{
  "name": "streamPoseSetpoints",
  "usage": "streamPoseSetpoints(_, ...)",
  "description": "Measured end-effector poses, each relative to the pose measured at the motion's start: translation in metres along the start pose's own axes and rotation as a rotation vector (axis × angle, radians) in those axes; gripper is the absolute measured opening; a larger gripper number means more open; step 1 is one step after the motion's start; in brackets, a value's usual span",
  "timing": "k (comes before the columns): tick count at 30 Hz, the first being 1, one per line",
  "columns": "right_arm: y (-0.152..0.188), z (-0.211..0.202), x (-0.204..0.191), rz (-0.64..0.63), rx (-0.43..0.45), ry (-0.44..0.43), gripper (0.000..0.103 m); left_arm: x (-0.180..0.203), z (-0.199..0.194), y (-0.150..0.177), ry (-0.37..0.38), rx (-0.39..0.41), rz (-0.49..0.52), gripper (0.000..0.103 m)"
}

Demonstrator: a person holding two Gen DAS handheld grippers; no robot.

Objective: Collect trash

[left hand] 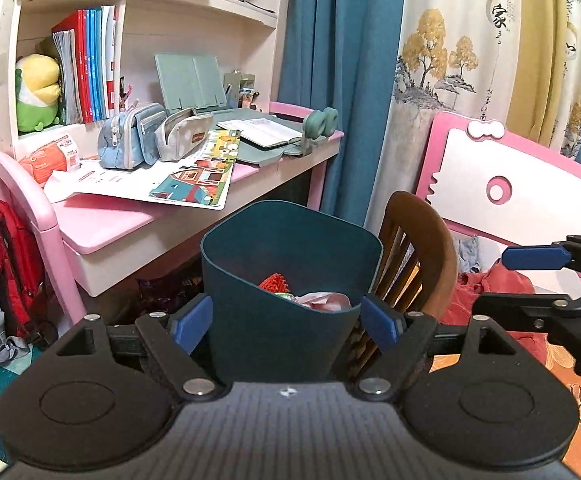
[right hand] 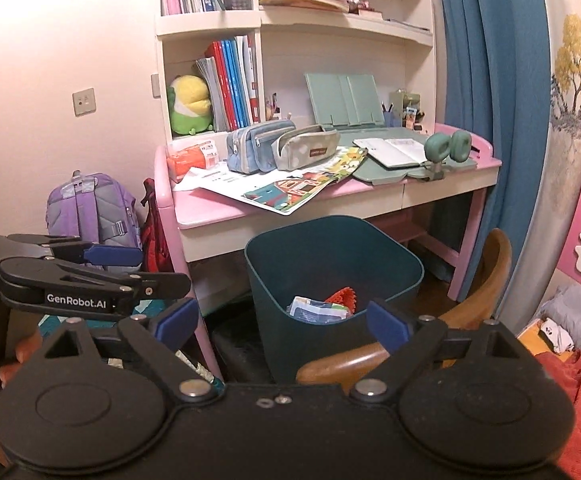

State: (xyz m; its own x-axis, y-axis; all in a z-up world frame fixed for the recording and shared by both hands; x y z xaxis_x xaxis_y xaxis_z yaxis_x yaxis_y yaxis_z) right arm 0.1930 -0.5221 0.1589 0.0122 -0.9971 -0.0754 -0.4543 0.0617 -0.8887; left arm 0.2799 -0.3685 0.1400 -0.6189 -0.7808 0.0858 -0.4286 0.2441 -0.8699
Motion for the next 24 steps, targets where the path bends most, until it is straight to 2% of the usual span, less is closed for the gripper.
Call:
streamPoseSetpoints(1, 0.001, -0.002, -0.001, -0.002, 0.004, 0.002, 0.093, 0.001, -0.002, 0.002, 0.005, 0.0, 0.002, 0.087)
streamPoseSetpoints(3, 0.005, -0.007, -0.004, -0.005, 0.012, 0.005, 0.094, 0.003, -0.008, 0.005, 0.017, 0.012, 0.004, 0.102)
streamPoseSetpoints(4, 0.006, -0.009, -0.005, -0.005, 0.015, 0.009, 0.094, 0.004, -0.011, 0.007, 0.022, 0.022, 0.001, 0.103)
streamPoseSetpoints(24, 0.017, -0.031, -0.016, -0.012, 0.061, 0.017, 0.098, 0.019, -0.037, 0.023, 0.069, 0.064, 0.034, 0.103)
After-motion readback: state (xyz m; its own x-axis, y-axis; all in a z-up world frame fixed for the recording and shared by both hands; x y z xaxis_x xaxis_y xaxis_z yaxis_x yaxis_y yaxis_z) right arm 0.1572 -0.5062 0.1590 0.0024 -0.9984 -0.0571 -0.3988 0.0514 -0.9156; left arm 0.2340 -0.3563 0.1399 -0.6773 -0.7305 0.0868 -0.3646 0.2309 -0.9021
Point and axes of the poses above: each gripper's, at about its wrist camera, not at the fingertips, and z roughly the way its jaws point, x to its right, y to its underside, the point moved 7 cm from there along z, roughly the way its jaws point, and after that the axes turned 1 degree about x, right-handed, at the moved point
